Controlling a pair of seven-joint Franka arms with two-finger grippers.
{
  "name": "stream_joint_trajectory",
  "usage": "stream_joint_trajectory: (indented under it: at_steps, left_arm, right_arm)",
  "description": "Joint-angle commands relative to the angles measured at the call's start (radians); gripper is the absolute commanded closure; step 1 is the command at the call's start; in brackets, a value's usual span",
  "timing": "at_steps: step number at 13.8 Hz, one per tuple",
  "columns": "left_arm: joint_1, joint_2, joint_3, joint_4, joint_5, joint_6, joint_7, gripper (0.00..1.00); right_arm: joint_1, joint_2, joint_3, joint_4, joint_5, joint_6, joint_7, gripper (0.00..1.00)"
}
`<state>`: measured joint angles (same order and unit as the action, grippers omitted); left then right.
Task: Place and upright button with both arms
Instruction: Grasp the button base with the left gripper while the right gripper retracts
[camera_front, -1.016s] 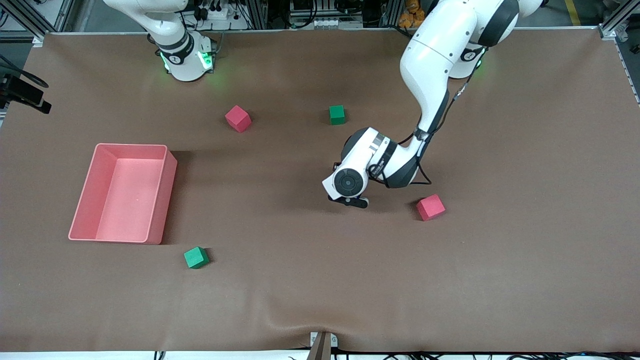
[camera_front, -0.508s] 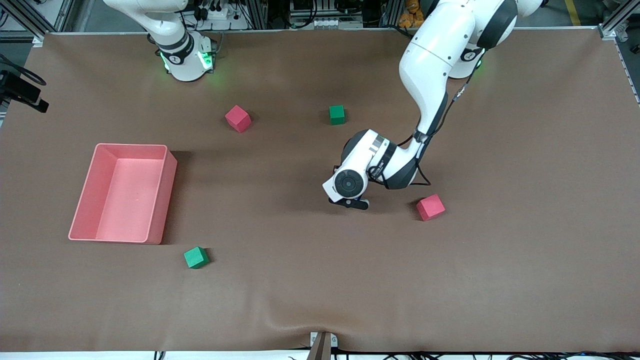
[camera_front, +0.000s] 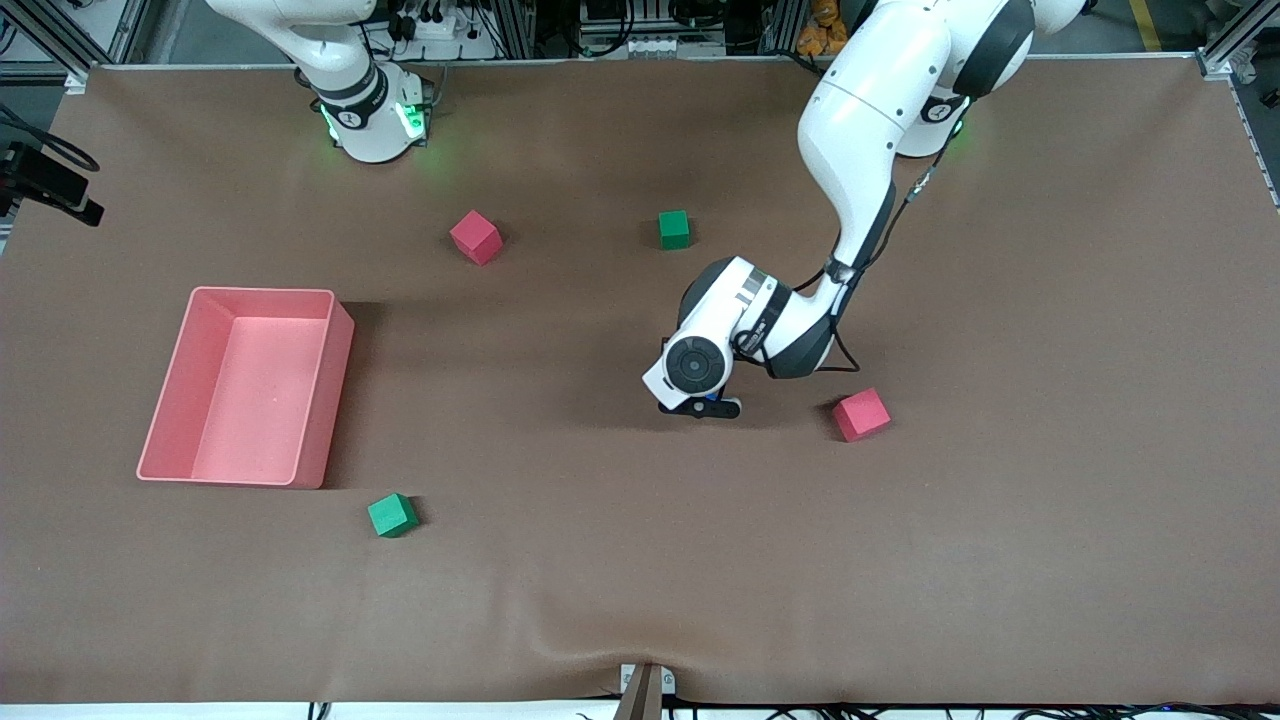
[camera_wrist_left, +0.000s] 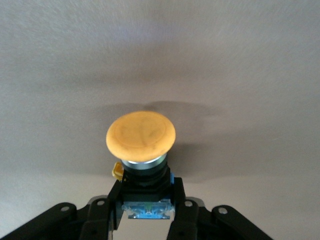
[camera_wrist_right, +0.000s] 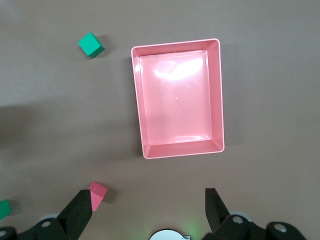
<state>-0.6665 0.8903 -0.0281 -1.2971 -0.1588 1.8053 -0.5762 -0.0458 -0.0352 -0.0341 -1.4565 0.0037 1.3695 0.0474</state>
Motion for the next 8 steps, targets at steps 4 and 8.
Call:
stream_joint_trajectory:
  at_steps: [4,8]
  left_arm:
    - [0.002,-0.040,0.013,0.033,0.013,0.074,-0.135,1.00]
    - [0.002,-0.056,0.057,0.035,0.015,0.210,-0.200,1.00]
  right_arm:
    - [0.007,0.008,-0.001,0.018,0.002,-0.004,0.017,0.00]
    - [0.007,0.008,-0.001,0.018,0.002,-0.006,0.015,0.00]
